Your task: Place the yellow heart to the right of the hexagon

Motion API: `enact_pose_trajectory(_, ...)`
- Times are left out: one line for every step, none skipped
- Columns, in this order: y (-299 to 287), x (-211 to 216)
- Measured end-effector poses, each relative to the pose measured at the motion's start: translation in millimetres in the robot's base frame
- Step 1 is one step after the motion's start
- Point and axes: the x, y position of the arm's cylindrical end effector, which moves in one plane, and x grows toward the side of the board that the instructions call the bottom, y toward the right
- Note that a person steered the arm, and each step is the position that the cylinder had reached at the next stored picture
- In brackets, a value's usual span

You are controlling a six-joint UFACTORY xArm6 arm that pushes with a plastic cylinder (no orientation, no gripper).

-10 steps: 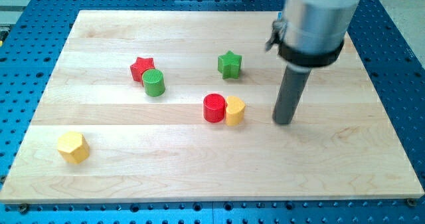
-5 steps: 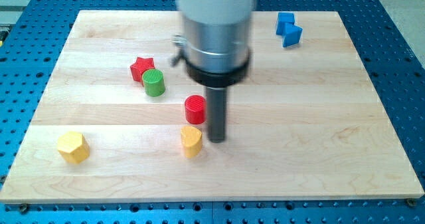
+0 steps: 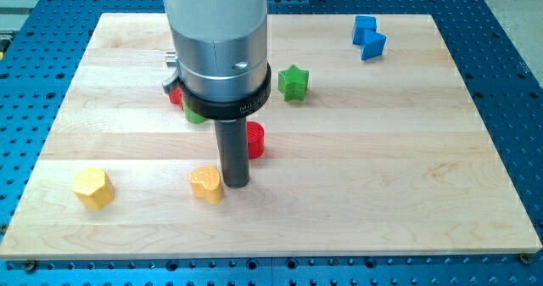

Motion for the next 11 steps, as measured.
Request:
enact_pose_trajectory(24.3,-9.9)
enact_pose_trajectory(46.9,19.5)
enact_pose_trajectory(38.6,33.2)
enact_pose_trajectory(0.4,19.1)
enact_pose_trajectory(-48.2,19.1)
enact_pose_trajectory(-78.6,13.9)
enact_pose_trajectory(-50.2,58.3)
enact_pose_trajectory(-76.2,66.2)
enact_pose_trajectory(-72.0,53.5)
enact_pose_trajectory(-66.0,17.8)
enact_pose_trajectory(-105.2,16.9)
